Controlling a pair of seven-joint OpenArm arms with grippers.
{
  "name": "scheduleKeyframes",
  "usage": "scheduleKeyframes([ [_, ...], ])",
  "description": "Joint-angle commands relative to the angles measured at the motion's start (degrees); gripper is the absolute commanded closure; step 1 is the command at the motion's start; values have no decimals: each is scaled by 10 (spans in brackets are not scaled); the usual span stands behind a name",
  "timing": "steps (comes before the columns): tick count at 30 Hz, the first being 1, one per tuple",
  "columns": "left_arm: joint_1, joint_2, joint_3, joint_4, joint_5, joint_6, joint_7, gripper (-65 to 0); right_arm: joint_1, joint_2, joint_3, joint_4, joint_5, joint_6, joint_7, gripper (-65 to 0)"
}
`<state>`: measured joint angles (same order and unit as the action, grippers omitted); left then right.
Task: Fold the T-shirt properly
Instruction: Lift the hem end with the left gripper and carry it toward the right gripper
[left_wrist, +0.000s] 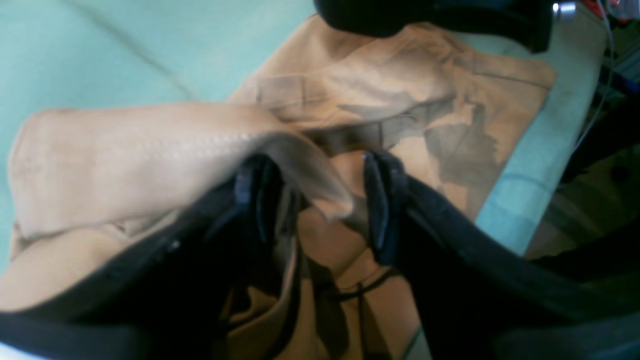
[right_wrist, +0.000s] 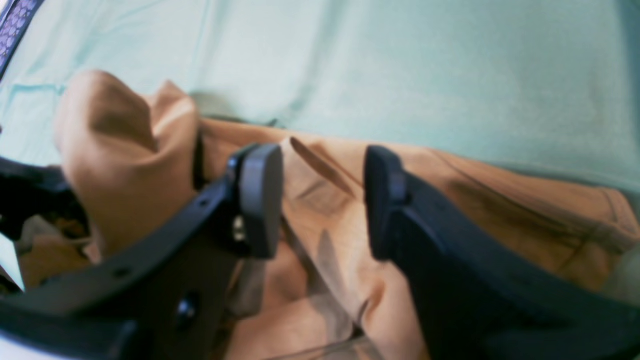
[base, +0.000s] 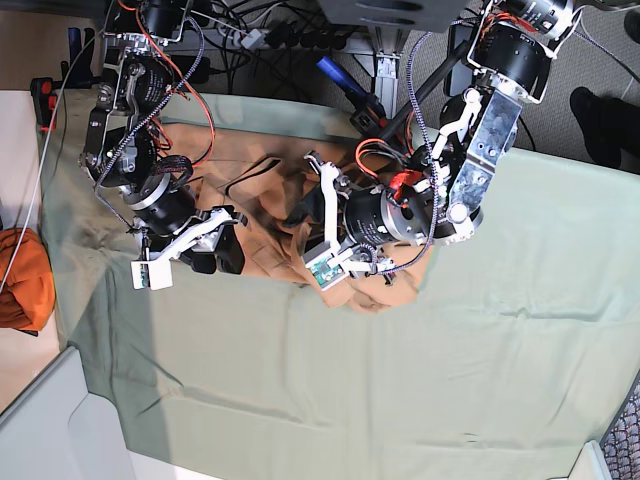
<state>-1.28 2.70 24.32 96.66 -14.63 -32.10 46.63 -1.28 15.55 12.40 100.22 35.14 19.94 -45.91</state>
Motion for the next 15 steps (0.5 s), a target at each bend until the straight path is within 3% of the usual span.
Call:
scheduleKeyframes([
  [1, -9, 5, 1, 8, -15, 3, -17, -321, 8, 7, 4, 10, 9, 58, 11, -272],
  [9, -13, 40, 2, 8, -29, 4, -14, -321, 8, 6, 4, 10, 9, 58, 13, -272],
  [15, -24, 39, 2, 8, -12, 6, -12, -321, 8, 7, 4, 10, 9, 59, 11, -272],
])
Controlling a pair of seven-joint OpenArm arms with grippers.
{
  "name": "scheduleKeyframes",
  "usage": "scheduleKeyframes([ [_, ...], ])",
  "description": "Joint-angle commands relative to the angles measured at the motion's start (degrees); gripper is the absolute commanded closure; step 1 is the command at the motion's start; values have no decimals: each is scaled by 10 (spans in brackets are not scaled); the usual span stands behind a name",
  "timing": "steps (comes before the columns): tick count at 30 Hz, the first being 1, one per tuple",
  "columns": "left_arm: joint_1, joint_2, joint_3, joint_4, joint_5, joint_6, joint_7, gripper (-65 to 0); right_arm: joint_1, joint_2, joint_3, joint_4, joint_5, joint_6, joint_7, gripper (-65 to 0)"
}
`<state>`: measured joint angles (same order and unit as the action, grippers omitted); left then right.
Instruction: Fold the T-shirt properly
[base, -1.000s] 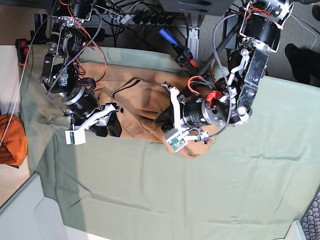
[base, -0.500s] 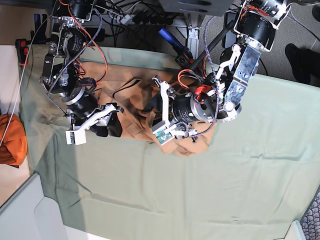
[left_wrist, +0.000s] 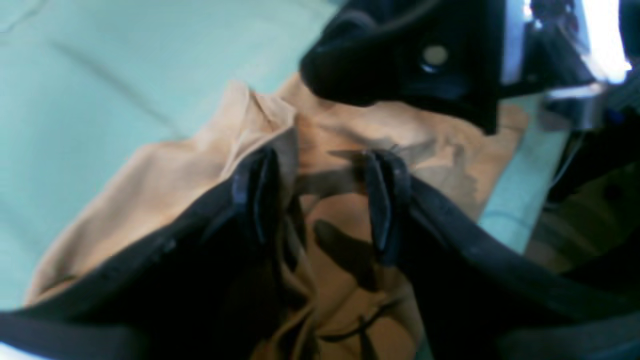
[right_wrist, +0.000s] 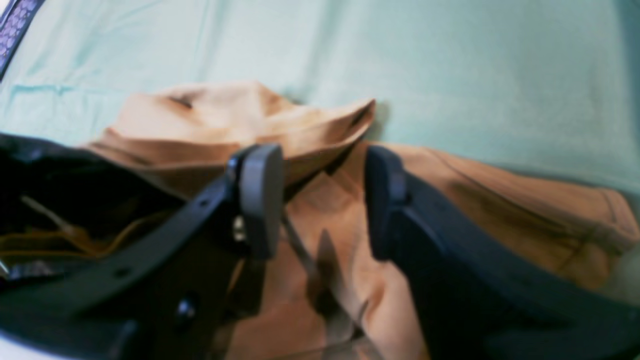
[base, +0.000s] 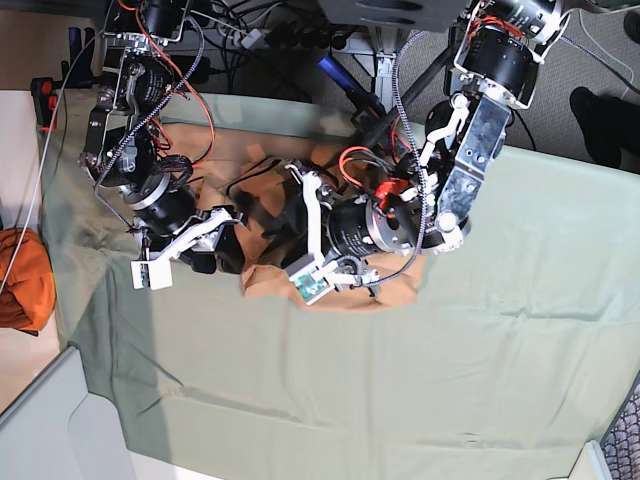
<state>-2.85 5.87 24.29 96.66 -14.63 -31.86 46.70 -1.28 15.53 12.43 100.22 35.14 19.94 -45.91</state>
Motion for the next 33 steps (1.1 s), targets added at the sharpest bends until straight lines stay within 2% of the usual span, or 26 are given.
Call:
scheduleKeyframes([
  [1, -8, 8, 2, 8, -18, 12, -8, -321, 9, 7, 3, 10, 9, 58, 12, -271],
  [3, -12, 7, 1, 12, -18, 40, 2, -321, 10, 7, 4, 10, 9, 58, 14, -271],
  [6, -17, 7, -4, 45, -19, 55, 28, -321, 13, 7, 4, 10, 9, 58, 14, -272],
  [11, -18, -12, -15, 93, -19, 55, 35, -320, 39, 7, 4, 10, 9, 58, 13, -271],
  [21, 25, -90, -15, 92, -29, 55, 35, -320, 104, 6, 3, 10, 9, 58, 16, -272],
  [29, 95, -97, -13, 92, -30, 55, 10, -320, 103, -25, -4, -44, 9, 59, 34, -271],
  [33, 106, -97, -13, 92, -43, 55, 10, -320, 103, -33, -38, -96, 6, 60, 41, -271],
])
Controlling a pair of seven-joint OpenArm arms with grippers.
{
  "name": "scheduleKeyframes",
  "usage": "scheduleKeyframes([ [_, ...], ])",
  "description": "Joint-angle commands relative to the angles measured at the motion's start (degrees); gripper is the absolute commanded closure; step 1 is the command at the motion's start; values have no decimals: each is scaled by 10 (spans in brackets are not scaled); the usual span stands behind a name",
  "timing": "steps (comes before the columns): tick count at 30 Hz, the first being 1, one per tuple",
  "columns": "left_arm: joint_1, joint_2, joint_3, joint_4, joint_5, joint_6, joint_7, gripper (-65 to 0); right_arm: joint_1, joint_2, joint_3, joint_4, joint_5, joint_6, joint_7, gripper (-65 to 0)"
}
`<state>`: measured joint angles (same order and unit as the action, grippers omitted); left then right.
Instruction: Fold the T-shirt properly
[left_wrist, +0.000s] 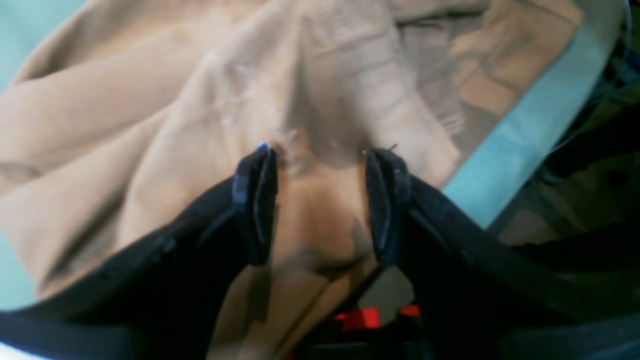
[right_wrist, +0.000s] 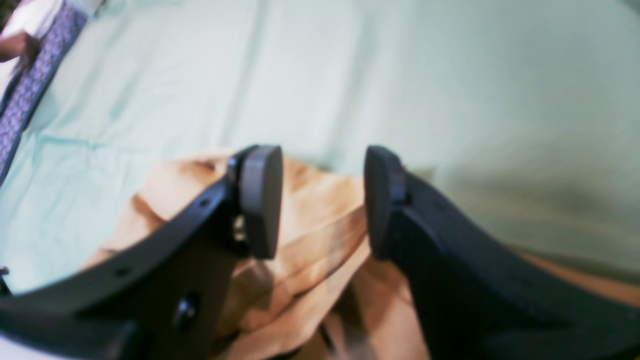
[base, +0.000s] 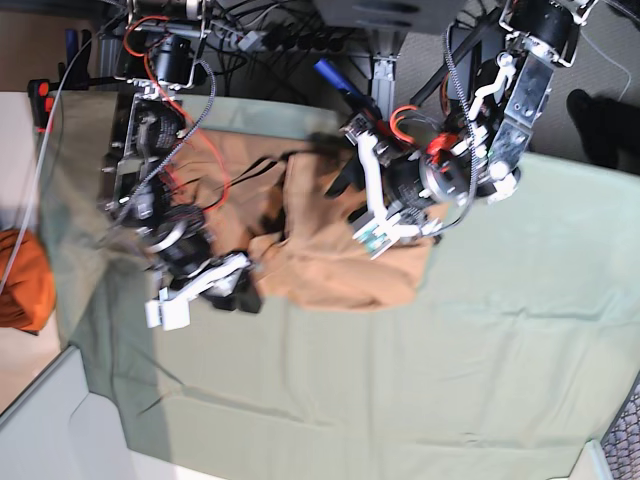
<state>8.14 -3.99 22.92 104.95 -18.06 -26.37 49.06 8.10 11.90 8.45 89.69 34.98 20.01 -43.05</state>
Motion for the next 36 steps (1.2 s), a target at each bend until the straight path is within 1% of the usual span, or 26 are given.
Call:
scheduleKeyframes([
  [1, -3, 2, 0, 9, -15, 0, -13, -320, 9, 3, -11, 0, 1, 59, 12, -271],
  [4, -2, 2, 0, 9, -19, 0, -13, -320, 6, 3, -47, -15, -28, 59, 11, -269],
  [6, -2, 2, 0, 9, -19, 0, -13, -320, 1, 4, -56, -14, -33, 59, -4, -269],
  [12, -2, 1, -1, 9, 2, 0, -12, -320, -45, 8, -50, -3, -21, 59, -20, -269],
  [14, -2, 0, -1, 9, 2, 0, -12, -320, -70, 7, -50, 9, -11, 59, -20, -269],
  [19, -2, 0, -1, 9, 2, 0, -12, -320, -120, 8, -38, 44, -11, 59, -20, -269],
  [24, -4, 0, -1, 9, 2, 0, -12, -320, -136, 7, 7, 83, -11, 59, -18, -269],
  [27, -6, 0, -1, 10, 2, 0, -12, -320, -135, 8, 43, 117, 7, 59, -18, -269],
  [30, -9, -2, -9, 10, 3, 0, -12, -320, -135, 8, 87, 153, 8, 59, -29, -269],
  [32, -9, -11, -18, 11, 0, 0, -12, -320, -135, 8, 129, 164, 8, 59, -35, -270],
  [34, -9, -25, -27, 12, -2, 0, -11, -320, -136, 17, 172, 161, 9, 58, -35, -272],
  [35, -9, -34, -32, 12, -6, 0, -10, -320, -136, 26, 192, 156, 11, 58, -36, -282],
  [36, -8, -42, -37, 12, -10, 0, -10, -320, -137, 35, 210, 150, 16, 58, -37, -307],
])
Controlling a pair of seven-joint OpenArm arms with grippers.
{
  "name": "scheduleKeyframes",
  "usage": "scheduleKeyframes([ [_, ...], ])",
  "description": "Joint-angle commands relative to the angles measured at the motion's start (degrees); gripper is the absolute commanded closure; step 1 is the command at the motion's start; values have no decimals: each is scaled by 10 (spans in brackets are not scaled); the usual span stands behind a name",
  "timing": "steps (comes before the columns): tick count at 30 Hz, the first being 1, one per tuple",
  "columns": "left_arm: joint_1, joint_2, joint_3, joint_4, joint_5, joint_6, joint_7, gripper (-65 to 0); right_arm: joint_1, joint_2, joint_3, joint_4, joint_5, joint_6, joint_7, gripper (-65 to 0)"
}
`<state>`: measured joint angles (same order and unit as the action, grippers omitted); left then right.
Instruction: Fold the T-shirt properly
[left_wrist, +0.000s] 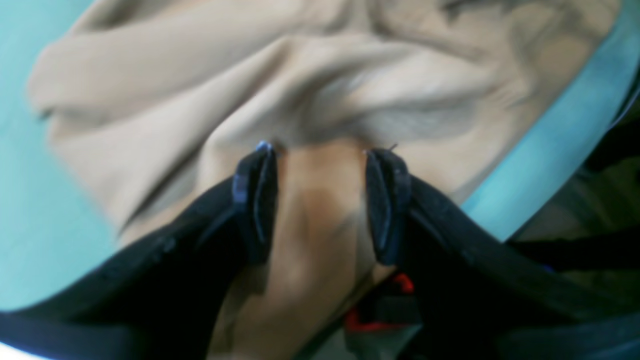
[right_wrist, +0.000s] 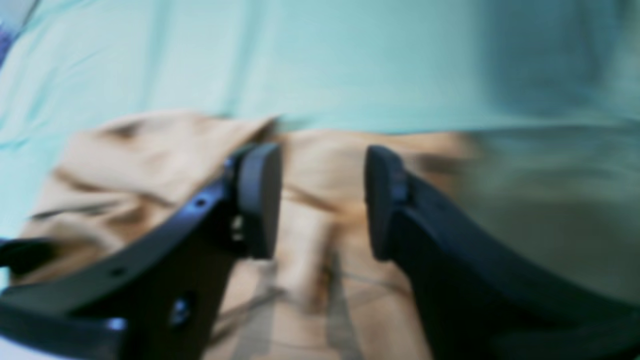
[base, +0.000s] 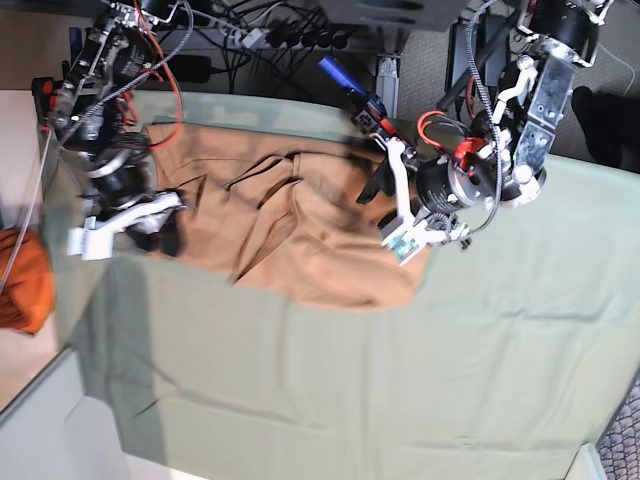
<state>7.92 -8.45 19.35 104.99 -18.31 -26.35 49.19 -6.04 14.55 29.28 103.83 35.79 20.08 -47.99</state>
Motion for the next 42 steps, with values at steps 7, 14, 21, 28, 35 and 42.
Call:
scheduleKeyframes([
  [7, -6, -36, -18, 12, -27, 0, -7, -320, 5, 87, 52, -116, 74, 59, -22, -358],
  [14, -6, -41, -19, 12, -27, 0, -7, -320, 5, 103, 45, -235, 162, 104, -57, -358],
  [21, -6, -41, -19, 12, -27, 0, -5, -320, 5, 103, 43, -273, 224, 126, -89, -358],
  [28, -6, -41, -19, 12, -27, 0, -5, -320, 5, 103, 15, -273, 236, 128, -94, -358],
  [35, -6, -41, -19, 12, -27, 0, -5, -320, 6, 103, -16, -273, 243, 129, -99, -358],
  [42, -6, -41, -19, 12, -27, 0, -5, -320, 7, 92, -17, -266, 245, 130, -101, -357],
])
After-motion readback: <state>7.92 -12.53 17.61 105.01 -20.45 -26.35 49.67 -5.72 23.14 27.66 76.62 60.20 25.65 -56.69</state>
